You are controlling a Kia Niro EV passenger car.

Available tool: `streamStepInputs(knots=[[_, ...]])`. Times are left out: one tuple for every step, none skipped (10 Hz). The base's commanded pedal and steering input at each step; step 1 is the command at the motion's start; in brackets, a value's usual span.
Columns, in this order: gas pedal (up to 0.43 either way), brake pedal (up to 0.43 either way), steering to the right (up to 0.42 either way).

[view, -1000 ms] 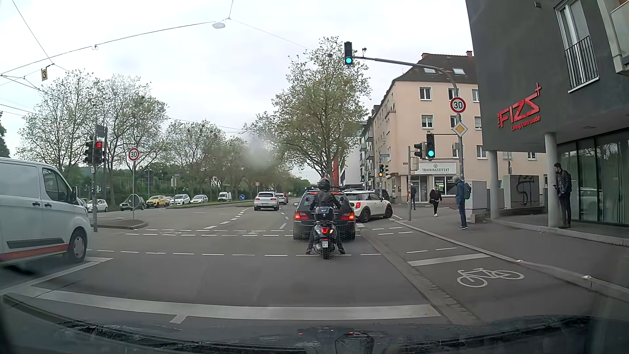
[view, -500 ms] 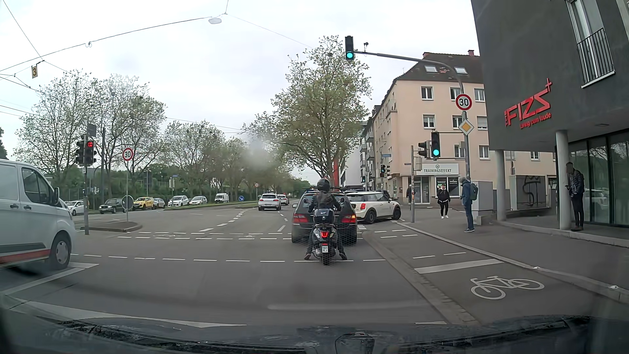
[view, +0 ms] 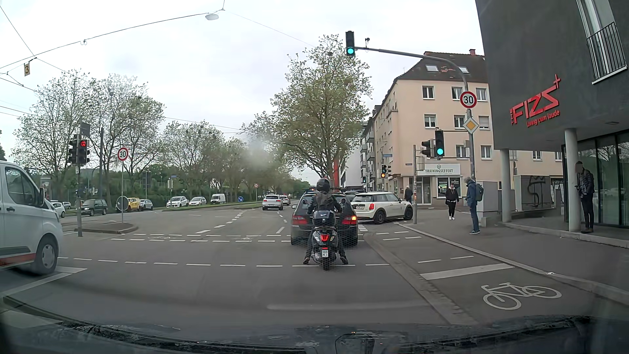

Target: Follow the waypoints while adhering to traffic rules and regulations

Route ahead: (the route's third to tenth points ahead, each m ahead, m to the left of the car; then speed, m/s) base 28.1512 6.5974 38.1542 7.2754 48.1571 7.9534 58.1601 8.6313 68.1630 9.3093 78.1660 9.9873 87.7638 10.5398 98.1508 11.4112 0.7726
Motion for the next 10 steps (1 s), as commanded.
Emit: streamStepInputs(knots=[[0.000,0.140,-0.003],[0.000,0.140,-0.003],[0.000,0.140,-0.003],[0.000,0.140,-0.003],[0.000,0.134,-0.003],[0.000,0.134,-0.003],[0.000,0.128,-0.003],[0.000,0.116,-0.003],[0.000,0.030,-0.003],[0.000,0.000,-0.003]])
